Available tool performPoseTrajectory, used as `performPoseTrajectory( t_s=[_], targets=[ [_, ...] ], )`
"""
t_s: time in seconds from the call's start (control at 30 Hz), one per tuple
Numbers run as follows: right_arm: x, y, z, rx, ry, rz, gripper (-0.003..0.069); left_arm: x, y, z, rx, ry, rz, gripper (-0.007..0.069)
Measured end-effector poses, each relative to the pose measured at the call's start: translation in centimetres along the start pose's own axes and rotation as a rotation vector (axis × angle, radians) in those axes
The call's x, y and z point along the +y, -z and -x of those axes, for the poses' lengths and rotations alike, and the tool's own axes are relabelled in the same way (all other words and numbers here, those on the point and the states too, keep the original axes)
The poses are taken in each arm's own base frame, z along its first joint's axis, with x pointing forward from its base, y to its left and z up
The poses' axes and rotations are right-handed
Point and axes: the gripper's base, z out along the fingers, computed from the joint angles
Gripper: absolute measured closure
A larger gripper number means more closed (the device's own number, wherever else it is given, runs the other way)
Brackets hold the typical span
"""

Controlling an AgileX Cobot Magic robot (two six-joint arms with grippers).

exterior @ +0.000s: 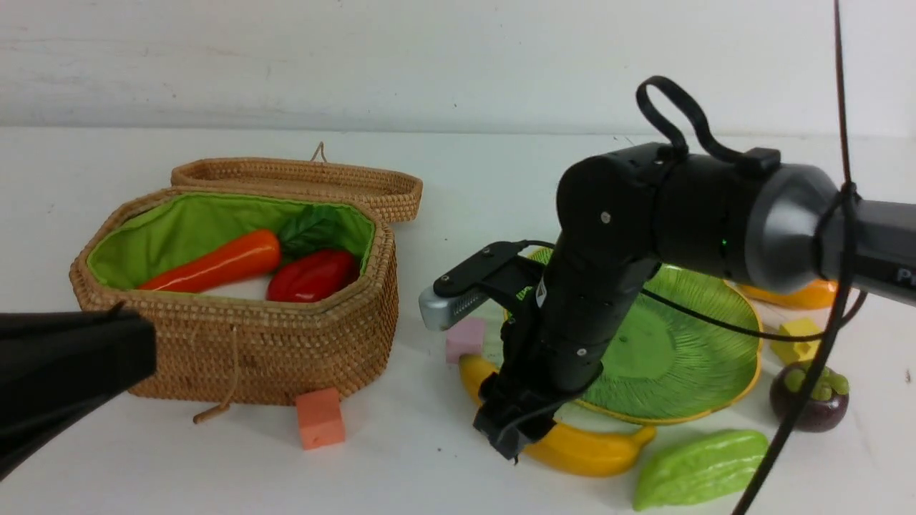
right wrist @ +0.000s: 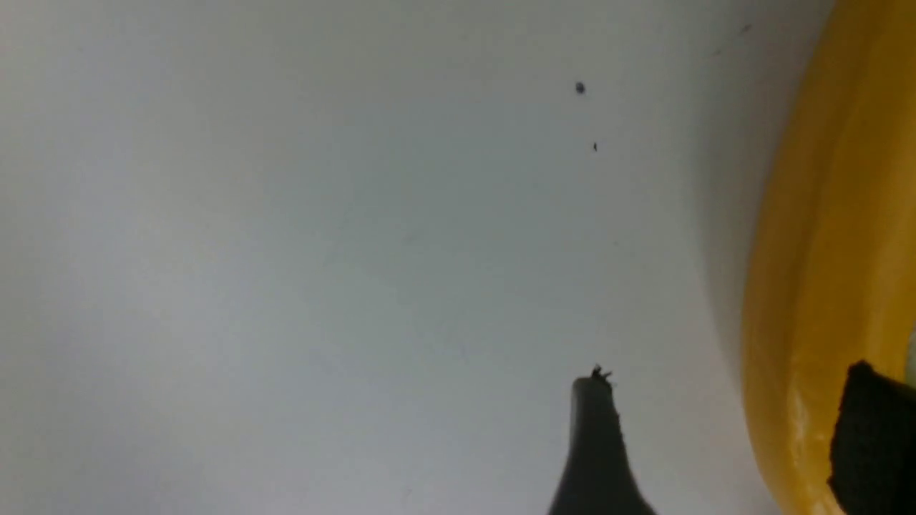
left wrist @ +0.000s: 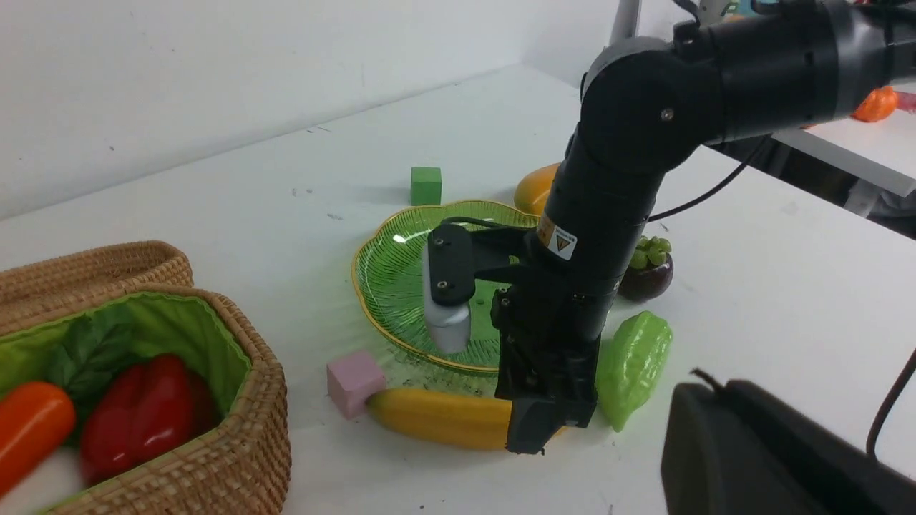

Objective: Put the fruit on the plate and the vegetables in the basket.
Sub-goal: Use the right arm to grab a banana and put it into the right plate

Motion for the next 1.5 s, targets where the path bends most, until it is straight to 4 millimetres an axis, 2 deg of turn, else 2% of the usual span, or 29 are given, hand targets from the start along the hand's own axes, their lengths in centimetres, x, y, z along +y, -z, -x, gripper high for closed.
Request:
performPoseTrajectory(
  t_s=[0.33, 0.63, 1.3, 1.5],
  targets=[
    [-0.6, -1.1, 0.4, -0.012, 0.012, -0.034, 0.0226, 0.0, 0.0, -0.1, 0.007, 0.001, -0.005, 0.0638],
    [-1.4, -2.9, 0.6, 0.009, 0.035, -0.074, 0.0226, -0.1, 0.0, -0.1, 0.01, 0.001, -0.007, 0.0638],
    [-1.5, -3.3, 0.9, 0.018, 0.033, -0.07, 0.0226, -0.1, 0.0, -0.1, 0.011, 0.001, -0.008, 0.0638],
    [-0.2, -3.5, 0.9, 0.028, 0.035, -0.031, 0.0226, -0.1, 0.0, -0.1, 0.011, 0.001, -0.008, 0.0638]
  ],
)
